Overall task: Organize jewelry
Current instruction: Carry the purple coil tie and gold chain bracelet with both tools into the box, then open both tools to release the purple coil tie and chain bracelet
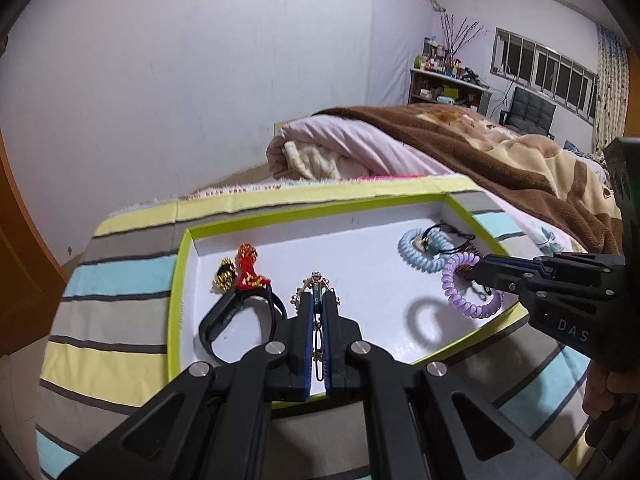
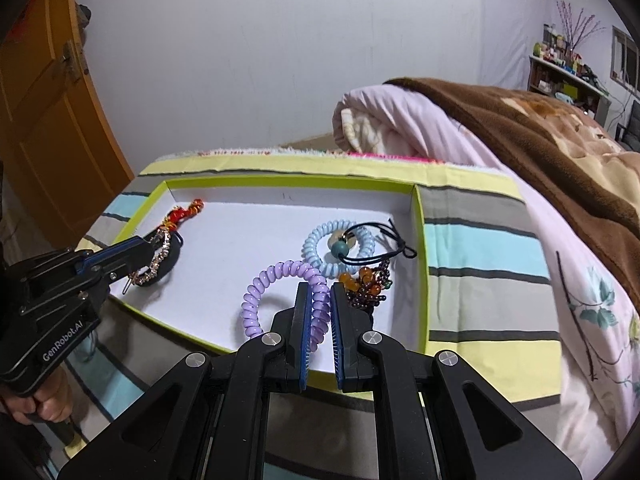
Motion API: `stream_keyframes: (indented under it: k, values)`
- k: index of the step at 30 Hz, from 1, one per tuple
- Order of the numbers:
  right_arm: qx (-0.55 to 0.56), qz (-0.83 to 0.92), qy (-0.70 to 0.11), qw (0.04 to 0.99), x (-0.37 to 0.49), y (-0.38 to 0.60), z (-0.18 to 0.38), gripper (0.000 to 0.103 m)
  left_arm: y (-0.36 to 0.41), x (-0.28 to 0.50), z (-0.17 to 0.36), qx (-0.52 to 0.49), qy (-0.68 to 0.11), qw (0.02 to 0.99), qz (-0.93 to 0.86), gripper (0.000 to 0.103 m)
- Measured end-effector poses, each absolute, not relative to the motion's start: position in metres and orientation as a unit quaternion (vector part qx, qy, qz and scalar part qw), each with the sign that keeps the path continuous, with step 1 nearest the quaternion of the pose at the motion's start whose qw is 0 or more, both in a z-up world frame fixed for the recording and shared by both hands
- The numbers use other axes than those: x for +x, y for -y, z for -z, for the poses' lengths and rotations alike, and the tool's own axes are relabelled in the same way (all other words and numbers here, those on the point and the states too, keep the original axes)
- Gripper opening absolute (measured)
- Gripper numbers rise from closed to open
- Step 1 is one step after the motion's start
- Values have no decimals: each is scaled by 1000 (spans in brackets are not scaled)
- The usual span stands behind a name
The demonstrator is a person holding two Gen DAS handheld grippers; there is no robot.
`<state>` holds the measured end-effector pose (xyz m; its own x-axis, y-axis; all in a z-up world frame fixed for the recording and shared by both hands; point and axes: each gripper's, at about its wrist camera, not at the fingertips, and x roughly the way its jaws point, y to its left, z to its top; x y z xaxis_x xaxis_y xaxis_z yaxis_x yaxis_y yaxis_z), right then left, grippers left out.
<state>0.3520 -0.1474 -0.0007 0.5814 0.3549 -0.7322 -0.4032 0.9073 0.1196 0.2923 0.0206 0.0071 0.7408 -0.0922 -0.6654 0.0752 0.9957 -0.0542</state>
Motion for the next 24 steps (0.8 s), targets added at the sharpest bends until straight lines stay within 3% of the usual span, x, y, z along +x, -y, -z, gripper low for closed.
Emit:
stream_keyframes:
  k: [19, 24]
  values:
    - [-57, -201, -441, 873, 367, 138, 22, 10, -22, 306, 18, -22, -405, 912, 60, 4]
    - [-51, -204, -437, 874, 364, 141, 20, 14, -24, 304, 16, -28, -404, 912, 65, 5]
